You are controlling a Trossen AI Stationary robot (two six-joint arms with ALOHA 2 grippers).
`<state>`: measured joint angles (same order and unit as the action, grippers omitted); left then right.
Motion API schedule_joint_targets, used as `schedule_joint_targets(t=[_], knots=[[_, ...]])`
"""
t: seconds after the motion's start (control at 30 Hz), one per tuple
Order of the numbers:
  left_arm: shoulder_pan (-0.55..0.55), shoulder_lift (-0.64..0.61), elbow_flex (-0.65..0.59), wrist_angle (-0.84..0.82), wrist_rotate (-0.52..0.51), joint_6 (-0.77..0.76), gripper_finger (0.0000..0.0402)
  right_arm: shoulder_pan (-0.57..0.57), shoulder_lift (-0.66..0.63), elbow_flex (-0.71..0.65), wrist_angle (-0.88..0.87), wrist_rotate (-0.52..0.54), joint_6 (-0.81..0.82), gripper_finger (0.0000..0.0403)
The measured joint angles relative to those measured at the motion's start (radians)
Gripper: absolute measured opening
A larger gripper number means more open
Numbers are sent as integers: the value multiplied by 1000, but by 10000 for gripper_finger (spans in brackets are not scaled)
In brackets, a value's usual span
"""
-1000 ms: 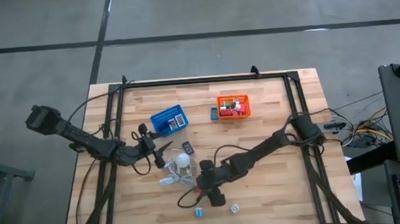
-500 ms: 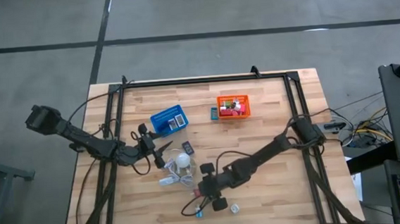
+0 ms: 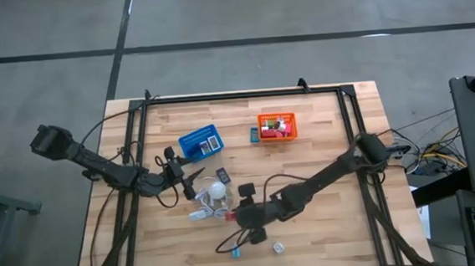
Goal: Pick & Place Office items
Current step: Put the red charger adapter into the orange bin
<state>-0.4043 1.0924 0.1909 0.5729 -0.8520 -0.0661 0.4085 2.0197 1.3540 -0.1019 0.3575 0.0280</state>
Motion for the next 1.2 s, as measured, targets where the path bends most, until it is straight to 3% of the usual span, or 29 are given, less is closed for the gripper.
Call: schedule_joint_targets(t=[0.23, 0.53, 0.83, 1.2], knots=[[-4, 0, -1, -1, 0, 3, 197, 14, -119, -20, -107, 146, -7, 106], [-4, 0, -1, -4, 0, 3, 197, -40, -328, -190, -46, 191, -63, 106], [-4, 0, -11, -4, 3, 7, 197, -258, -585, -535, 271, -142, -174, 106], [-4, 0, -16, -4, 2, 19, 197, -698, -756, -743, 325, -402, -218, 106]])
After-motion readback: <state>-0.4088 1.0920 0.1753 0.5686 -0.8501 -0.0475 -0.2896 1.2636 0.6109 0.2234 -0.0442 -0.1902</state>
